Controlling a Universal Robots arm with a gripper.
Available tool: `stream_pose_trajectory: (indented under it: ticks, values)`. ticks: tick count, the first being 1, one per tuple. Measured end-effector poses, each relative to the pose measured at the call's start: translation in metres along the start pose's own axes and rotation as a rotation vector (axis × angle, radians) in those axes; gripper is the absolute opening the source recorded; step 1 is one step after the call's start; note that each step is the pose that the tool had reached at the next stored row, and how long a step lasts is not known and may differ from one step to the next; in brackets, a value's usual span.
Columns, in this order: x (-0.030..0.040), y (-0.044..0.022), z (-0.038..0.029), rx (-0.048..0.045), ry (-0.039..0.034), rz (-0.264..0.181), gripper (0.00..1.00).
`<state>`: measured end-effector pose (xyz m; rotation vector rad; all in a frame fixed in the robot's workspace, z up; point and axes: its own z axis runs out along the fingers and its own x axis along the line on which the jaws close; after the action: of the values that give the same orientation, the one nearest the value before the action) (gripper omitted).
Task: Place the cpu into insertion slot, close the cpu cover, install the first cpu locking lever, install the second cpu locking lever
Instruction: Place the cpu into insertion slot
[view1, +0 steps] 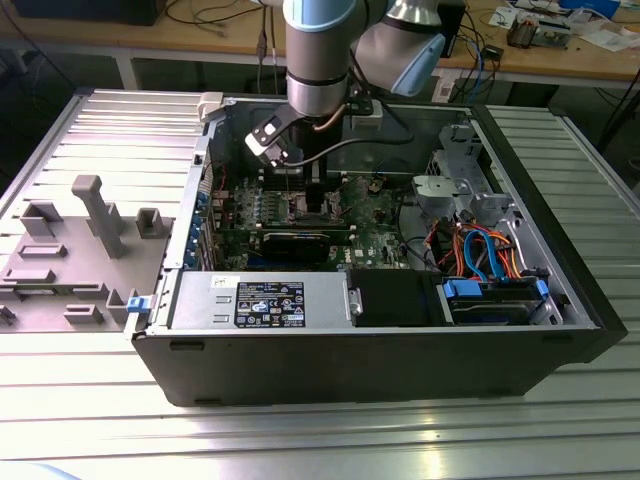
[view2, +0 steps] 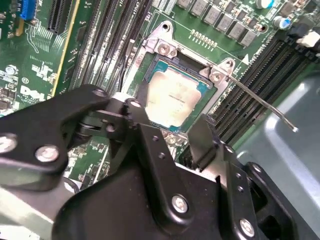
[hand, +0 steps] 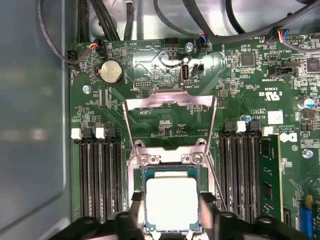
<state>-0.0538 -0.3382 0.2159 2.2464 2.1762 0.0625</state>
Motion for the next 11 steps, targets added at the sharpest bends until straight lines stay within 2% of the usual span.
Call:
stream_pose_trajectory:
  ticks: [2,3,8,11]
  values:
    - [0.0000,0.0004,-0.0009,0.0060,-0.0002,0.000,0.40]
    - [0.0000,0.0005,-0.0010,0.0073,-0.0002,0.000,0.40]
    - [-0.0001,0.0016,-0.0010,0.0099,-0.0003,-0.004,0.11]
    - [-0.0001,0.0016,-0.0010,0.0100,-0.0002,-0.006,0.11]
